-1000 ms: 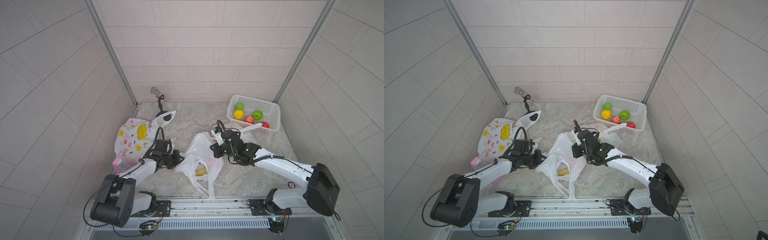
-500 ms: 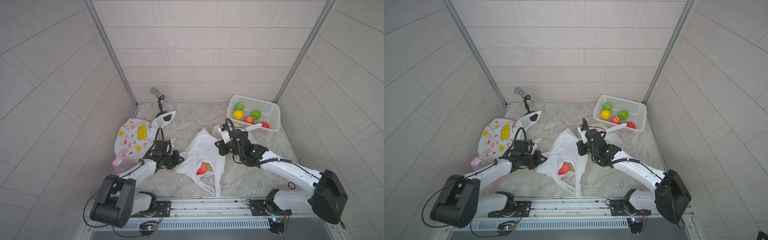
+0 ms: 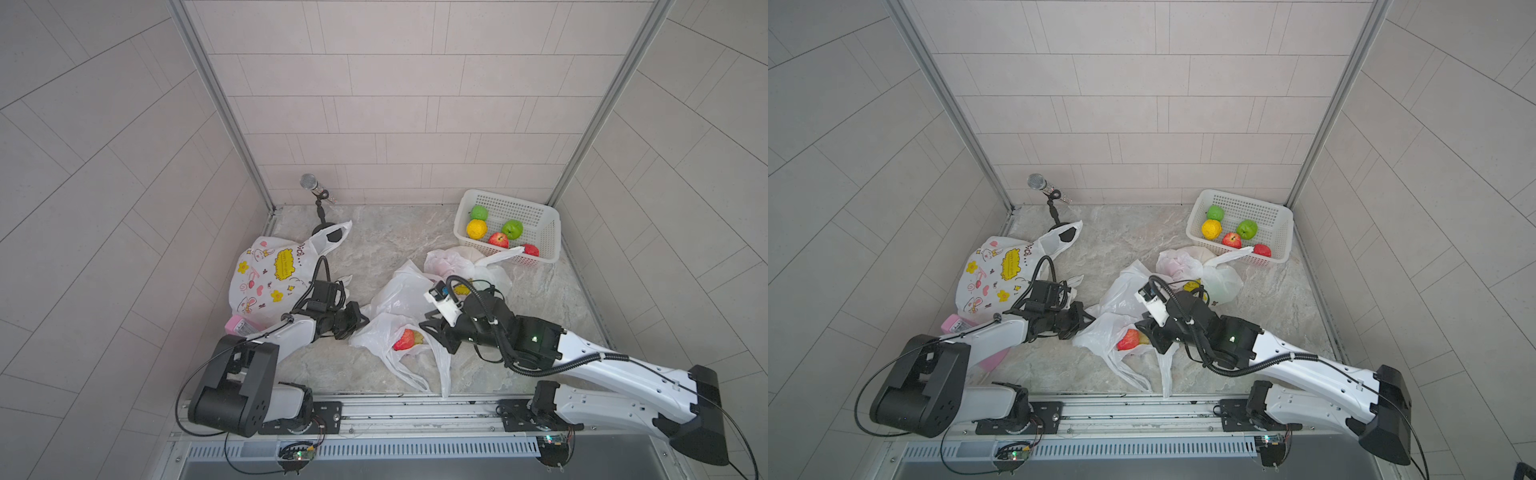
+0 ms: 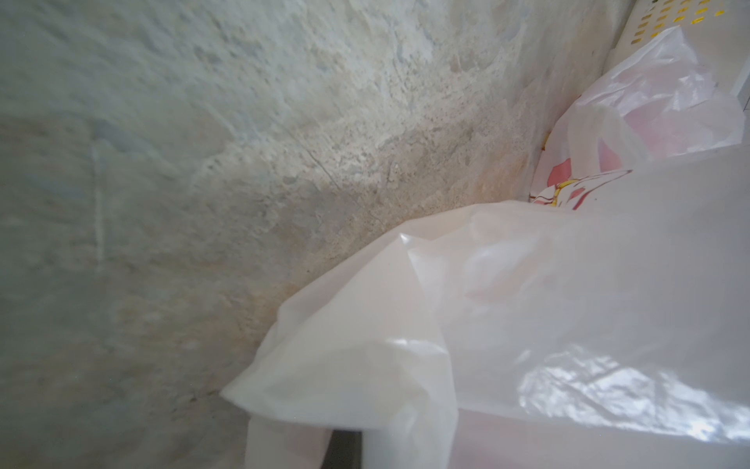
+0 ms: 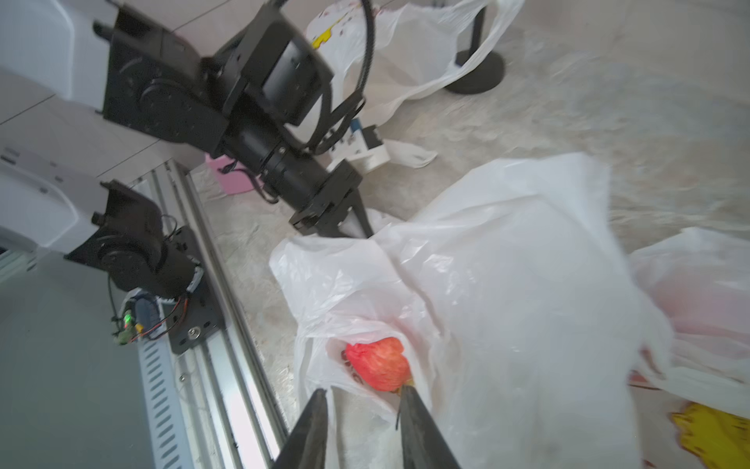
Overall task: Untie the knot of a plastic bag & take out the apple
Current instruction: Pick up the apple from the plastic bag.
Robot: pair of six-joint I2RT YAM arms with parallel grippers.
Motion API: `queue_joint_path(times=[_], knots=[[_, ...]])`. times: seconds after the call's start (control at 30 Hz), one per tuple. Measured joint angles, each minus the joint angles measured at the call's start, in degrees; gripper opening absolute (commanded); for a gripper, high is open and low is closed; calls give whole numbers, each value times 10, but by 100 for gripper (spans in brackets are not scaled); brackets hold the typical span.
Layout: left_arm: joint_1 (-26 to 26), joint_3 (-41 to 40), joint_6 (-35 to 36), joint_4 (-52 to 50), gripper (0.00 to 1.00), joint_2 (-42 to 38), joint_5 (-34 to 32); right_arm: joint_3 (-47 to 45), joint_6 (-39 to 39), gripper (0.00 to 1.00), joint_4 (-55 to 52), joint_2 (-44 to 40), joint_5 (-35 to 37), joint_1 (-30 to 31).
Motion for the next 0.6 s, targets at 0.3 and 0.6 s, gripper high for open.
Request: queue_joint_path(times=[0.3,0.6], knots=[[0,0,0,-1,0,1,0,15,-1,40,9,206,-37,0],[0,1,3,-9,0,1,-2,66,14,68,40,268,-5,0]])
